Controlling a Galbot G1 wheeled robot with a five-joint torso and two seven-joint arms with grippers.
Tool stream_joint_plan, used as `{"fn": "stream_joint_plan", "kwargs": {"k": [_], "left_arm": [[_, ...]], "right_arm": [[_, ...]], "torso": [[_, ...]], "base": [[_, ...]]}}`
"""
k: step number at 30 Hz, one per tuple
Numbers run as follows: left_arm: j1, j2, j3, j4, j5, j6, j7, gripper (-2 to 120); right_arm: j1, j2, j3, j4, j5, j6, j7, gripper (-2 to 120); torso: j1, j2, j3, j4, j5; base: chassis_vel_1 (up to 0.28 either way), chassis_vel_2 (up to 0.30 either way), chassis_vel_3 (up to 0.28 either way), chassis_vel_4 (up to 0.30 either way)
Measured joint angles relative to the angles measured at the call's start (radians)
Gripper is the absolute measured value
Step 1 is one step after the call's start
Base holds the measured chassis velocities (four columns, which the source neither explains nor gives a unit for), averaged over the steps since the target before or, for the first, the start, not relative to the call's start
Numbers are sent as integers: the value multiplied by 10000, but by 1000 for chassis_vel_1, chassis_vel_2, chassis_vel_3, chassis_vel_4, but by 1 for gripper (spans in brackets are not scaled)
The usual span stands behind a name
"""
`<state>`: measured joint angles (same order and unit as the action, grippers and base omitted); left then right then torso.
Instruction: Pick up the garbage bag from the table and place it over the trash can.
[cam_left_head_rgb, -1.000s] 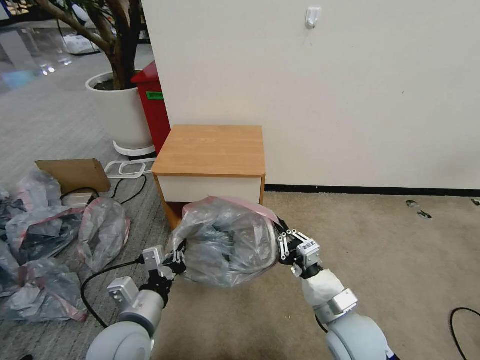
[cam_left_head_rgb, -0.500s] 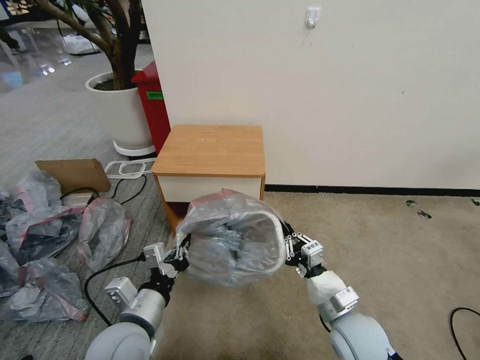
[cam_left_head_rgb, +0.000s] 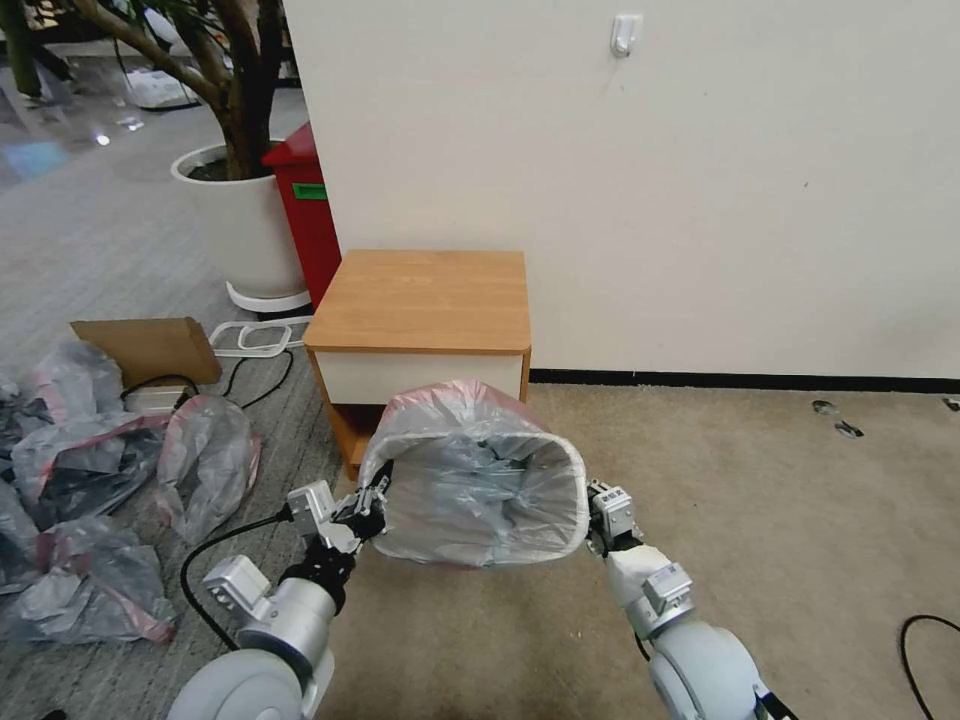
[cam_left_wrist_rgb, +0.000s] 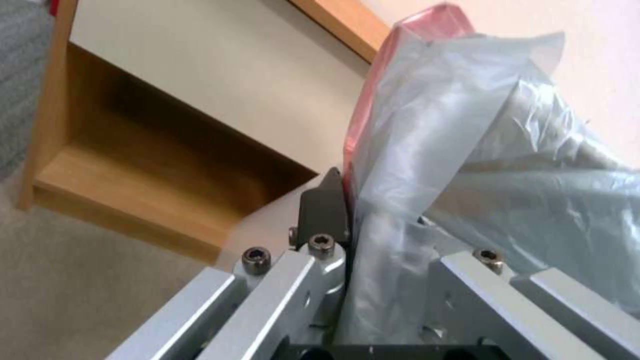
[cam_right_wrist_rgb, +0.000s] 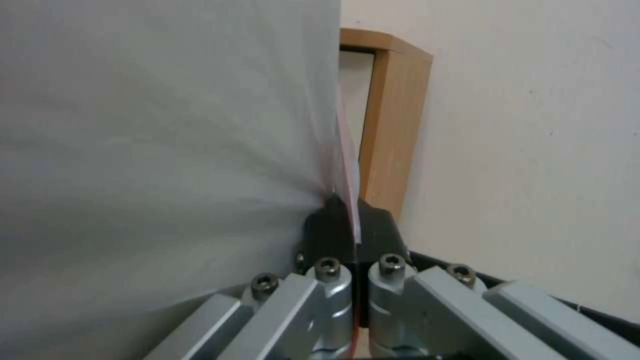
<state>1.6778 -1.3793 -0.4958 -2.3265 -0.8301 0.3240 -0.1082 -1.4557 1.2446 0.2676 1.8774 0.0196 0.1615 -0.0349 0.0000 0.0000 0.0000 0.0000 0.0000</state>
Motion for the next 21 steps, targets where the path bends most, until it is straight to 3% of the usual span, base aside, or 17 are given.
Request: {"fn": "stream_joint_plan", "kwargs": {"k": [6,21], "left_arm": [[-26,-163,17,-145,-357,135,-95,4],[-1,-462,103,-233,-443,189,-161,4]], "right_arm": [[87,31,17,-333,-531,146,237,0],[87,64,198,-314,-2081,-517,750,0]], "torso": [[0,0,0,-1,1],[0,0,0,0,0]], "base": [[0,0,0,0],[0,0,0,0]]}}
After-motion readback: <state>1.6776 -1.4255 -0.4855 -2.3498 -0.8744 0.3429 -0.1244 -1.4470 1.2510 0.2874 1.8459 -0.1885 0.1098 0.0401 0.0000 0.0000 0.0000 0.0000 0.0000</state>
